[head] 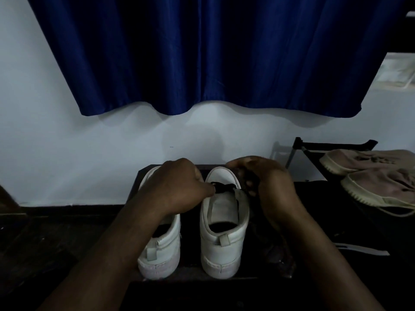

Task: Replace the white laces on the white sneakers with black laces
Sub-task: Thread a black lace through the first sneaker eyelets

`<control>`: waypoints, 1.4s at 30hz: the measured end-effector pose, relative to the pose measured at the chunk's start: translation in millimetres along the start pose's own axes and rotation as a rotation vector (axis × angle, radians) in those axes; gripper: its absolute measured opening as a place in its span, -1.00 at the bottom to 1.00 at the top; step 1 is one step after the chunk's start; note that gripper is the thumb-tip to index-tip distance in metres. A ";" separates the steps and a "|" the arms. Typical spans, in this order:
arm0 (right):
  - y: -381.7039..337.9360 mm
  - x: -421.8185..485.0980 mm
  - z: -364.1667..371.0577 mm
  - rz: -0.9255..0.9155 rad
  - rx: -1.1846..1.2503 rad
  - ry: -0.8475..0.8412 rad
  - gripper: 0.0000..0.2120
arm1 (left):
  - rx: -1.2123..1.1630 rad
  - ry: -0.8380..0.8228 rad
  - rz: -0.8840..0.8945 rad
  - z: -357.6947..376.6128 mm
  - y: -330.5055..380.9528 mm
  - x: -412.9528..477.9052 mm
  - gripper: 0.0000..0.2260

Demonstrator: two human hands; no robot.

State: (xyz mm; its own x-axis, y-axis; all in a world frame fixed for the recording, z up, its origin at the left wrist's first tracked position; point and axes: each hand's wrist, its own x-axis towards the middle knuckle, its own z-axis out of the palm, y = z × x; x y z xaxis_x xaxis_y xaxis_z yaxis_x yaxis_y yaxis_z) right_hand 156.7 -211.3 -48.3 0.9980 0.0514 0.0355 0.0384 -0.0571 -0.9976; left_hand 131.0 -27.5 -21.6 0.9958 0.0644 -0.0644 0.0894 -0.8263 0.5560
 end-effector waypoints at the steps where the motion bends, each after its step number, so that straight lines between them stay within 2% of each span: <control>1: 1.5 -2.4 2.0 -0.014 -0.021 -0.032 -0.69 | 0.000 0.004 -0.015 -0.1 -0.5 0.7 -0.77; 6: 13.2 -6.2 8.7 -0.298 -0.272 -0.059 -0.71 | -0.051 -0.024 -0.060 0.1 -3.1 3.8 -0.87; 8: 15.7 -7.9 14.8 -0.372 -0.336 -0.040 -0.79 | -0.084 -0.044 -0.075 -1.6 -5.7 5.8 -0.88; 10: 17.7 -7.3 19.2 -0.365 -0.364 -0.023 -0.85 | -0.132 -0.065 -0.077 -4.8 -7.6 5.7 -0.84; 13: 20.3 -5.1 18.2 -0.360 -0.513 -0.001 -0.76 | -0.229 -0.117 -0.083 -7.1 -12.4 7.2 -0.88; 17: 19.0 -5.6 17.9 -0.289 -0.519 -0.041 -0.82 | -0.280 -0.142 -0.075 -8.4 -18.5 7.8 -0.74; 20: 17.1 -4.7 16.9 -0.339 -0.596 -0.063 -0.83 | -0.250 -0.150 -0.078 -7.8 -20.9 9.2 -0.66; 23: 17.2 -4.1 14.8 -0.329 -0.625 -0.076 -0.77 | -0.236 -0.161 -0.086 -7.3 -20.6 9.3 -0.75; 26: 18.2 -4.4 14.7 -0.304 -0.542 -0.073 -0.82 | -0.219 -0.163 -0.092 -7.8 -20.2 8.1 -0.89; 33: 17.1 -3.8 16.8 -0.422 -0.622 -0.119 -0.88 | -0.181 -0.159 -0.084 -6.6 -19.5 9.6 -0.76; 42: 18.7 -3.2 16.6 -0.504 -0.817 -0.100 -0.76 | -0.282 -0.146 -0.058 -5.4 -21.1 9.2 -0.87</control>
State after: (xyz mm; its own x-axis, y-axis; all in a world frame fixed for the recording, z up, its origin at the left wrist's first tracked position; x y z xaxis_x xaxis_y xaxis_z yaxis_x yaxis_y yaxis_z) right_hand 153.4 -196.0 -68.1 0.8476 0.3418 0.4058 0.5213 -0.6792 -0.5167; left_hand 138.4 -6.4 -29.5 0.9778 0.0086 -0.2095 0.1672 -0.6347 0.7544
